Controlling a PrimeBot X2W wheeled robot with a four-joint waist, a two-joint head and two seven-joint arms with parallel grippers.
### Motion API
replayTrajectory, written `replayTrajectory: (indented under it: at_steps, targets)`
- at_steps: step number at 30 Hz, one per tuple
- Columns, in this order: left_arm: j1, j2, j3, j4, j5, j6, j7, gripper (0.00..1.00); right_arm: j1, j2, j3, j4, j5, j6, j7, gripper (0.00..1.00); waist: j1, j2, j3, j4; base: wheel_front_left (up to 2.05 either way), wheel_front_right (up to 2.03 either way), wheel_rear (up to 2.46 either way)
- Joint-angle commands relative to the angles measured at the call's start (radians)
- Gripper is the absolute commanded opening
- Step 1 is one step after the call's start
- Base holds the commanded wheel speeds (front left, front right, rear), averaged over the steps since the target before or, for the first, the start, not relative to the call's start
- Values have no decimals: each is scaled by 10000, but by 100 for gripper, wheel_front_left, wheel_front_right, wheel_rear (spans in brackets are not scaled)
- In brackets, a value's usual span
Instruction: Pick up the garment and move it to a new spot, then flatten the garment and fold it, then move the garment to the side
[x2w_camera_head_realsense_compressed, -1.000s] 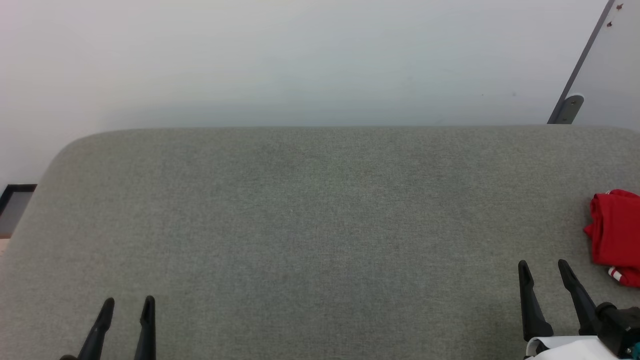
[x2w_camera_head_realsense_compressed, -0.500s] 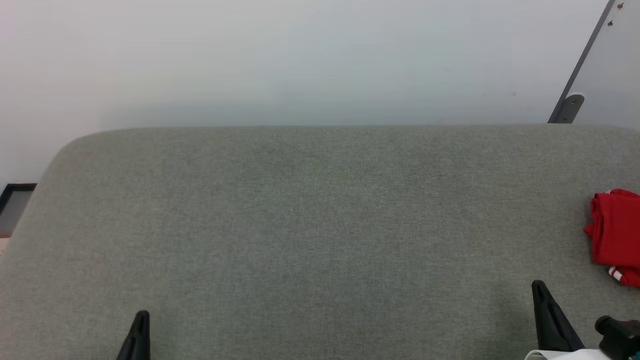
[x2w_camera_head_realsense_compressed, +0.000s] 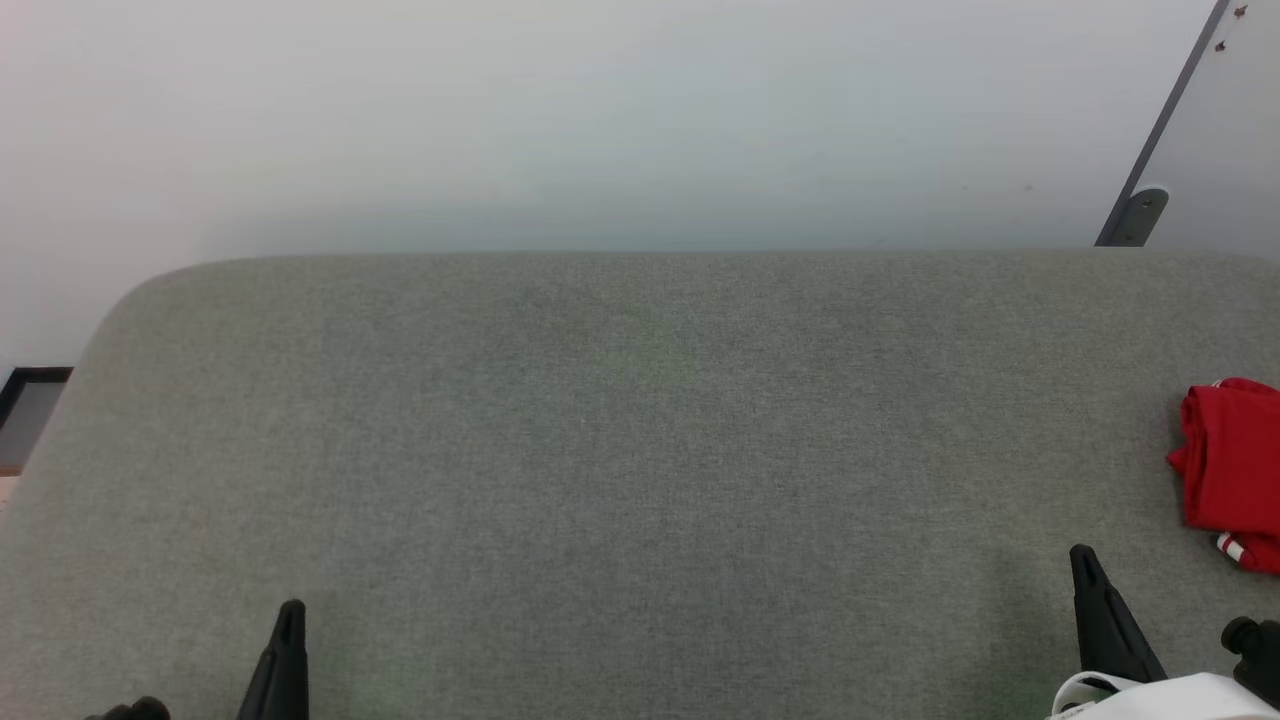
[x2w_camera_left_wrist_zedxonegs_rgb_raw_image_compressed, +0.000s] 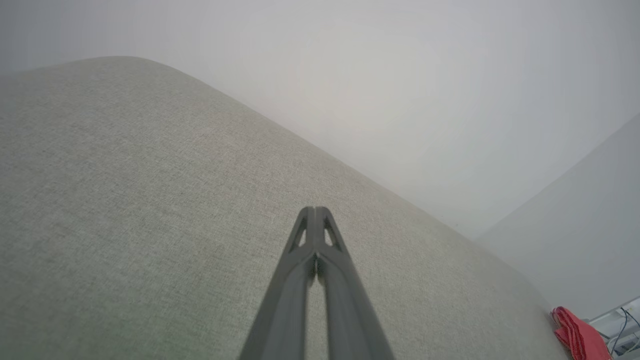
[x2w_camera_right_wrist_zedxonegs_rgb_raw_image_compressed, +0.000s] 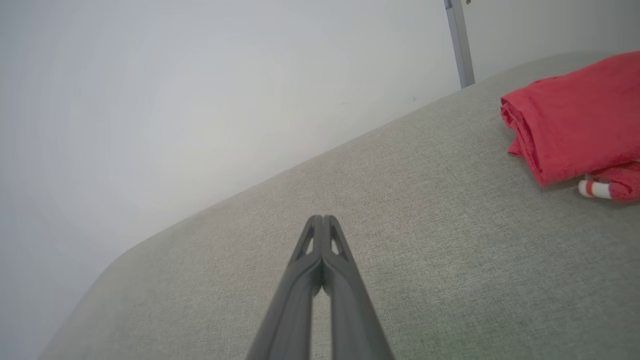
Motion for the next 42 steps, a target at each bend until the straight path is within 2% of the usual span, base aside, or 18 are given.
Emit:
replayTrajectory:
  at_steps: [1,23,42]
  targets:
    - [-236,41,50,-79,-270,6,58,0,-256,-69,-7,-98,312,-3,51,0,0,0,0,0,0,0,0]
    - [-986,-314,105,443,-2935,8,838,0,-687,-123,-85,308,3516,-6,583,0,0,0,3,-7,0,0,0]
    - [-1514,-585,176,817,-4770,11,1412,0,-986,-132,-178,595,5703,-8,977,0,0,0,6,-14,0,0,0]
